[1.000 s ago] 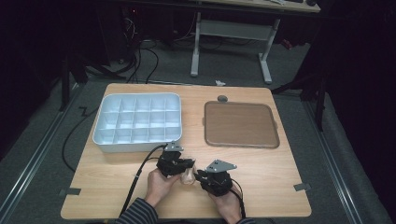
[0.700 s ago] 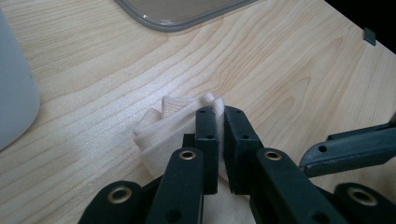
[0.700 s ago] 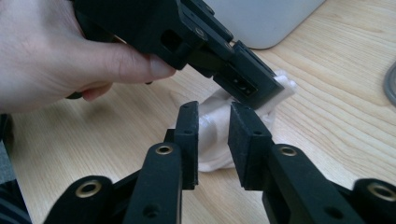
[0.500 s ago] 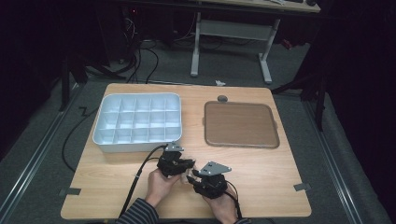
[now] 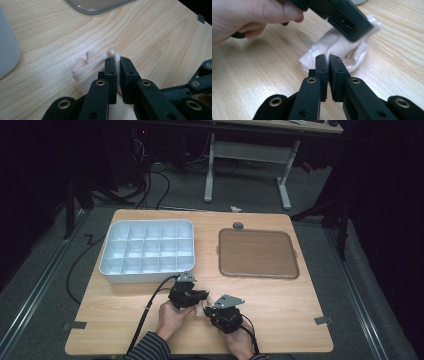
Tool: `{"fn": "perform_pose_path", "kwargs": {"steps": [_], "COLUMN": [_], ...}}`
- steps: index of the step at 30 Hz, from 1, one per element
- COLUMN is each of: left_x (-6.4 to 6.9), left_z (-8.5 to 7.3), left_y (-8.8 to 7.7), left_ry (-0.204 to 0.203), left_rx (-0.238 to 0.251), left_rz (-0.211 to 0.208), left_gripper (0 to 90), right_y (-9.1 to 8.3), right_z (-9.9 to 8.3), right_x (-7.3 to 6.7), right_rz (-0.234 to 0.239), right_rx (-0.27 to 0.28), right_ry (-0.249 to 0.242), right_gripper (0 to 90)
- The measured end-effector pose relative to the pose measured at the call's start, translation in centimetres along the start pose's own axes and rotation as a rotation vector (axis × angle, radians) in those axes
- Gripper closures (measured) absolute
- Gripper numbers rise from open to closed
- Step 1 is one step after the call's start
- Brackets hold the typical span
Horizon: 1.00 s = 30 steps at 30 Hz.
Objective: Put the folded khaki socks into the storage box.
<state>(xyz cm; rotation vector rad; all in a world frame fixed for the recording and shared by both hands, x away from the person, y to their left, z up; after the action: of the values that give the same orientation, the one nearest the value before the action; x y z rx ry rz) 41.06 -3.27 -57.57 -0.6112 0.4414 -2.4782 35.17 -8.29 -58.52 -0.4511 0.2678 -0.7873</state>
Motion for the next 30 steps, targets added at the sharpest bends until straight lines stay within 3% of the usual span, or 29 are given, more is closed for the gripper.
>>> {"fn": "perform_pose_path", "kwargs": {"steps": [4, 12, 15, 19, 26, 30], "left_x": [-0.3, -0.6, -0.4, 0.0, 0.2, 0.6], "left_z": [-0.1, -0.2, -0.1, -0.1, 0.0, 0.1], "left_y": [0.3, 0.4, 0.3, 0.0, -0.2, -0.6], "left_ry": [0.010, 0.018, 0.016, 0.071, 0.068, 0.093], "left_rx": [-0.020, -0.018, -0.016, -0.019, -0.008, -0.008], "left_rz": [-0.001, -0.004, 0.001, 0.009, 0.008, 0.022], "left_gripper": [85.8, 85.8, 85.3, 84.5, 79.4, 74.4], "right_y": [0.4, 0.3, 0.3, 0.3, 0.4, 0.4], "right_z": [-0.7, -1.1, -1.1, -1.1, -1.1, -1.0], "right_x": [0.1, 0.2, 0.4, 0.5, 0.6, 0.6], "right_rz": [-0.010, -0.004, -0.006, 0.003, 0.007, 0.017], "right_rx": [-0.021, -0.019, -0.003, 0.000, -0.003, 0.001], "right_ry": [-0.050, -0.061, -0.036, 0.003, 0.018, 0.028], "right_gripper": [86.7, 86.9, 86.7, 86.5, 86.2, 86.0]}}
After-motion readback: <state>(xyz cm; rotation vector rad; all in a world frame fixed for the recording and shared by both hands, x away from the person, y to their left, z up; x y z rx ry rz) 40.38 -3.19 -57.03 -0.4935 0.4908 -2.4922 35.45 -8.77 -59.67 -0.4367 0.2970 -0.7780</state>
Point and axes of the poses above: each handheld gripper's, and its own axes: y roughly forward along the jaws, z roughly out of its top, x roughly to its right, the point moved 10 cm from there along y, roughly forward along the jaws, and after that the axes turned 14 degrees about x, right-handed, at the moved point
